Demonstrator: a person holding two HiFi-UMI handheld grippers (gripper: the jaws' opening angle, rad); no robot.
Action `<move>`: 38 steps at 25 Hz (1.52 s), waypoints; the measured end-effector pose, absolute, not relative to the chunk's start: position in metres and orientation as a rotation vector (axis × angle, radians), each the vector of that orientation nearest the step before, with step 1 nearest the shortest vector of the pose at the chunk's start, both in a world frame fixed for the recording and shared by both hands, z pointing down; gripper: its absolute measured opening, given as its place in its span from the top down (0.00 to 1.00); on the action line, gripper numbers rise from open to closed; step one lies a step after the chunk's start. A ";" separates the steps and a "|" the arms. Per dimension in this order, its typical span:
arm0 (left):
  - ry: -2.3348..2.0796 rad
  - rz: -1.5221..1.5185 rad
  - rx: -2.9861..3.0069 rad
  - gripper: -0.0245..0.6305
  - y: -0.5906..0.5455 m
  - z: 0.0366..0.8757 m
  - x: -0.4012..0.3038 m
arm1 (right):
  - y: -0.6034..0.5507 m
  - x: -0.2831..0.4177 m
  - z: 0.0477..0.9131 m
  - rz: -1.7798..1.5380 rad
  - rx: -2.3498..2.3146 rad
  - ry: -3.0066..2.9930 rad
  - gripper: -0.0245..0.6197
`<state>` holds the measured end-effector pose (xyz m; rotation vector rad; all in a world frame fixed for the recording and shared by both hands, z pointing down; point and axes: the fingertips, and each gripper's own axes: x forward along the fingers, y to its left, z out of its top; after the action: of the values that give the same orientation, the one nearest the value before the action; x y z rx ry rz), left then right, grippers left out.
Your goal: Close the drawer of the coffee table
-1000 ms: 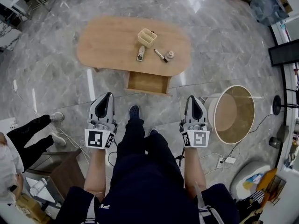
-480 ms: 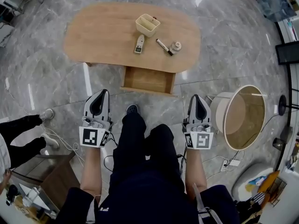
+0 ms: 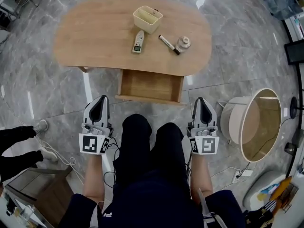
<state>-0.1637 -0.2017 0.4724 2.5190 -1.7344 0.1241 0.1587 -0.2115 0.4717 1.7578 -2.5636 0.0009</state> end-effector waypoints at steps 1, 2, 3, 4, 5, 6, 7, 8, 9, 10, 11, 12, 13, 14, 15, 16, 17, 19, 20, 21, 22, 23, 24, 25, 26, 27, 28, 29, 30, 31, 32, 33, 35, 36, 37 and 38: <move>-1.737 0.125 2.523 0.92 -0.202 0.484 -0.164 | -0.212 0.160 0.483 -0.003 1.762 -2.566 0.92; -1.741 0.124 2.526 0.92 -0.203 0.495 -0.164 | -0.212 0.161 0.494 -0.006 1.767 -2.568 0.92; -1.746 0.122 2.528 0.92 -0.202 0.506 -0.165 | -0.212 0.162 0.505 -0.010 1.771 -2.570 0.92; -1.750 0.116 2.528 0.92 -0.202 0.518 -0.165 | -0.211 0.163 0.515 -0.016 1.775 -2.571 0.92; -1.753 0.110 2.526 0.92 -0.201 0.529 -0.166 | -0.211 0.164 0.526 -0.025 1.778 -2.572 0.92; -1.755 0.104 2.524 0.92 -0.200 0.541 -0.167 | -0.210 0.164 0.536 -0.034 1.780 -2.573 0.92; -1.758 0.100 2.522 0.92 -0.199 0.552 -0.168 | -0.209 0.164 0.546 -0.042 1.781 -2.573 0.92; -1.760 0.097 2.520 0.92 -0.197 0.563 -0.169 | -0.208 0.165 0.555 -0.048 1.780 -2.572 0.92; -1.762 0.095 2.519 0.92 -0.196 0.573 -0.170 | -0.206 0.165 0.564 -0.053 1.780 -2.572 0.92; -1.763 0.094 2.519 0.92 -0.194 0.581 -0.170 | -0.204 0.166 0.571 -0.058 1.781 -2.572 0.92; -1.764 0.092 2.519 0.92 -0.192 0.590 -0.171 | -0.203 0.167 0.578 -0.064 1.782 -2.572 0.92; -1.764 0.089 2.518 0.92 -0.190 0.597 -0.171 | -0.201 0.168 0.584 -0.068 1.781 -2.572 0.92; -1.765 0.089 2.518 0.92 -0.188 0.603 -0.171 | -0.199 0.169 0.590 -0.072 1.780 -2.574 0.92; -1.769 0.091 2.517 0.92 -0.187 0.610 -0.172 | -0.197 0.170 0.595 -0.076 1.777 -2.578 0.92; -1.776 0.094 2.517 0.92 -0.186 0.615 -0.173 | -0.196 0.171 0.601 -0.080 1.774 -2.582 0.92; -1.782 0.097 2.515 0.92 -0.185 0.621 -0.174 | -0.195 0.171 0.607 -0.082 1.768 -2.586 0.92; -1.789 0.099 2.510 0.92 -0.184 0.627 -0.175 | -0.193 0.171 0.613 -0.084 1.757 -2.590 0.92; -1.792 0.102 2.498 0.92 -0.180 0.638 -0.178 | -0.190 0.168 0.624 -0.084 1.725 -2.596 0.92; -1.789 0.104 2.493 0.92 -0.177 0.643 -0.179 | -0.187 0.167 0.630 -0.082 1.710 -2.597 0.92; -1.784 0.108 2.488 0.92 -0.175 0.647 -0.179 | -0.185 0.166 0.635 -0.078 1.699 -2.596 0.92; -1.777 0.115 2.487 0.92 -0.173 0.651 -0.179 | -0.182 0.166 0.639 -0.073 1.695 -2.595 0.92; -1.770 0.123 2.488 0.92 -0.170 0.654 -0.179 | -0.179 0.167 0.643 -0.069 1.695 -2.592 0.92; -1.766 0.131 2.492 0.92 -0.169 0.658 -0.179 | -0.177 0.167 0.647 -0.064 1.697 -2.588 0.91; -1.766 0.137 2.497 0.92 -0.167 0.660 -0.180 | -0.175 0.168 0.651 -0.058 1.700 -2.581 0.91; -1.768 0.141 2.501 0.92 -0.166 0.663 -0.182 | -0.173 0.168 0.655 -0.056 1.703 -2.572 0.91; -1.771 0.143 2.503 0.92 -0.164 0.666 -0.183 | -0.171 0.168 0.659 -0.059 1.703 -2.562 0.91; -1.772 0.148 2.503 0.92 -0.162 0.670 -0.184 | -0.169 0.168 0.663 -0.065 1.700 -2.552 0.91; -1.772 0.156 2.501 0.92 -0.161 0.674 -0.184 | -0.167 0.168 0.668 -0.067 1.696 -2.545 0.91; -1.769 0.165 2.499 0.92 -0.159 0.679 -0.184 | -0.164 0.169 0.672 -0.062 1.693 -2.543 0.90; -1.765 0.173 2.496 0.92 -0.157 0.684 -0.184 | -0.162 0.170 0.676 -0.054 1.688 -2.543 0.90; -1.760 0.180 2.493 0.92 -0.156 0.690 -0.184 | -0.160 0.171 0.680 -0.048 1.681 -2.544 0.90; -1.754 0.184 2.492 0.92 -0.155 0.694 -0.184 | -0.158 0.171 0.684 -0.044 1.671 -2.545 0.89; -1.742 0.186 2.494 0.92 -0.153 0.703 -0.183 | -0.154 0.171 0.694 -0.039 1.652 -2.540 0.85; -1.737 0.189 2.494 0.92 -0.152 0.707 -0.183 | -0.153 0.172 0.699 -0.035 1.645 -2.534 0.83; -1.733 0.194 2.494 0.92 -0.151 0.712 -0.182 | -0.151 0.174 0.704 -0.027 1.642 -2.529 0.81; -1.730 0.203 2.492 0.92 -0.150 0.718 -0.182 | -0.150 0.175 0.710 -0.014 1.642 -2.523 0.78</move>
<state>-0.1824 -0.1496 0.7177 2.4923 -1.7297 0.2028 0.1753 -0.1503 0.7096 1.6423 -2.5225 -0.0140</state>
